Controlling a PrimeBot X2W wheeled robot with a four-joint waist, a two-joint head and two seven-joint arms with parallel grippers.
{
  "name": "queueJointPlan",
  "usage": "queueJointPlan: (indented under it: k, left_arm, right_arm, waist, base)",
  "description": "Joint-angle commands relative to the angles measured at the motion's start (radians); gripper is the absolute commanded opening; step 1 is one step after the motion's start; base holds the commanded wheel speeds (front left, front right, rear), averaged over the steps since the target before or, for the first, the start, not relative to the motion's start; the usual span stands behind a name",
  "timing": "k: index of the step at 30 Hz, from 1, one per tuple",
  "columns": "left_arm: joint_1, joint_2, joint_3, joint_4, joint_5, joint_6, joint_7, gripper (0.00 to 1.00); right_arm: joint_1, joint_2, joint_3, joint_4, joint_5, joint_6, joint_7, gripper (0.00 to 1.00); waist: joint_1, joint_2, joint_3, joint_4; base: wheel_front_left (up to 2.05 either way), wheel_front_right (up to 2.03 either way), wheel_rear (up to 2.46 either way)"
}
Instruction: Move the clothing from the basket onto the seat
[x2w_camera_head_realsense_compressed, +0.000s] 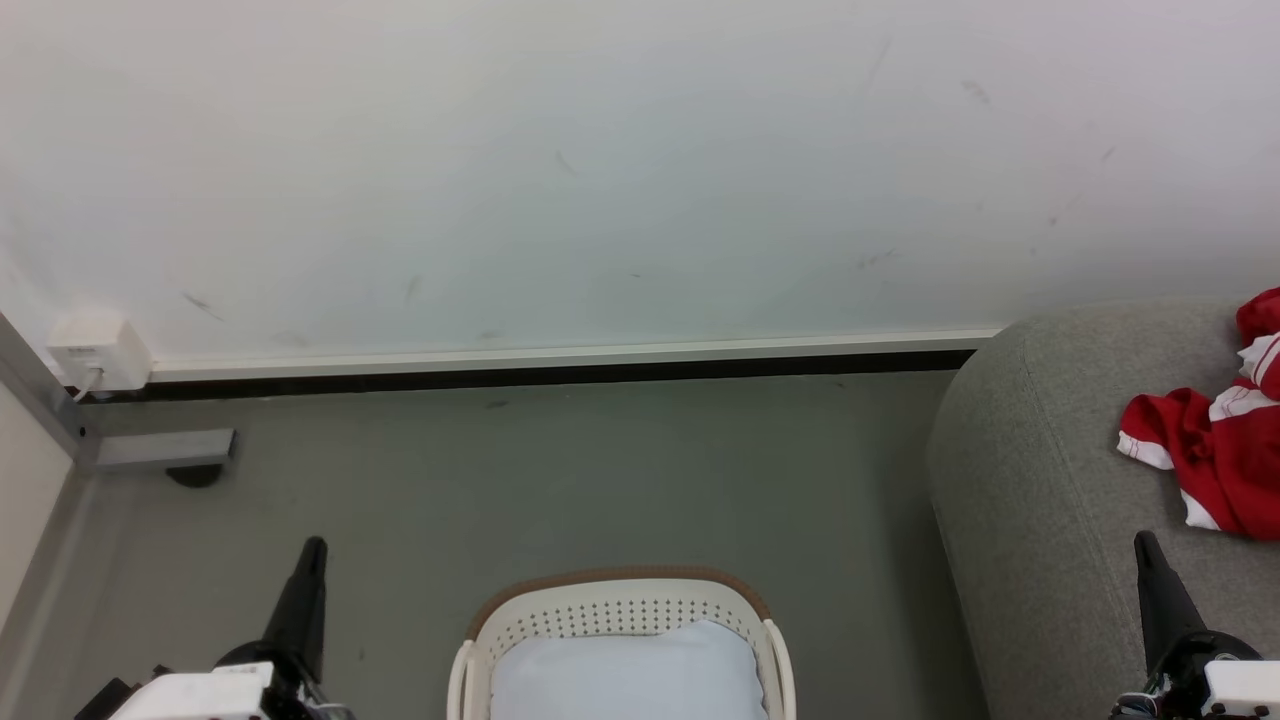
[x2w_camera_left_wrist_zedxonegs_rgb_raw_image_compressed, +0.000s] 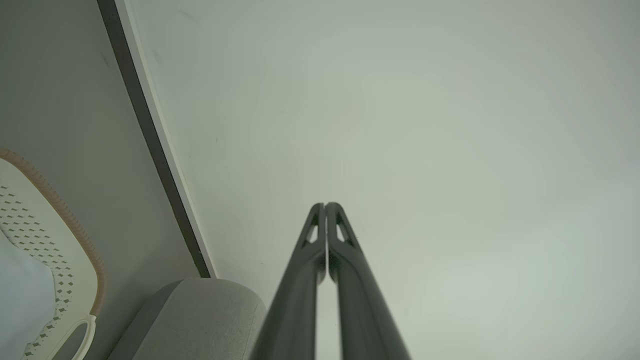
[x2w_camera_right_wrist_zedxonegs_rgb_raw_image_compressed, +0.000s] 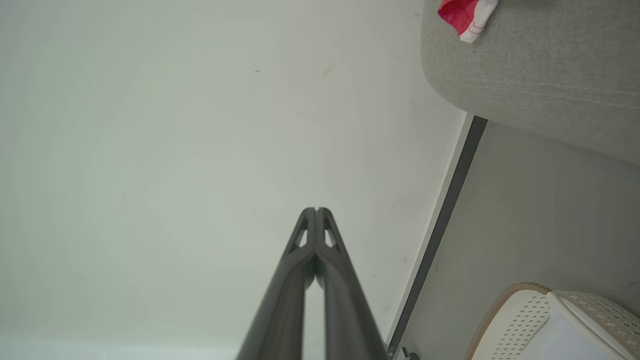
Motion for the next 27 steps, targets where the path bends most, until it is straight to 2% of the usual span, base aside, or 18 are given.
queueJointPlan:
  k: [1,27]
  left_arm:
    - [-0.009,0.007,0.002,-0.003,-0.013,-0.004,0.004,0.00]
    - [-0.009,0.007,0.002,-0.003,-0.014,-0.004,0.004,0.00]
  right_arm:
    - [-0.013,-0.007,-0.004,0.002,0.002,0.000,0.004,0.00]
    - [-0.013,-0.007,-0.003,0.002,0.002,0.000,0.004,0.00]
  waist:
    - [0.0000,-0.0001,0.000,0.000]
    - [0.0000,-0.0001,0.000,0.000]
  base:
    - [0.00,0.00,0.00]
    - [0.00,0.00,0.00]
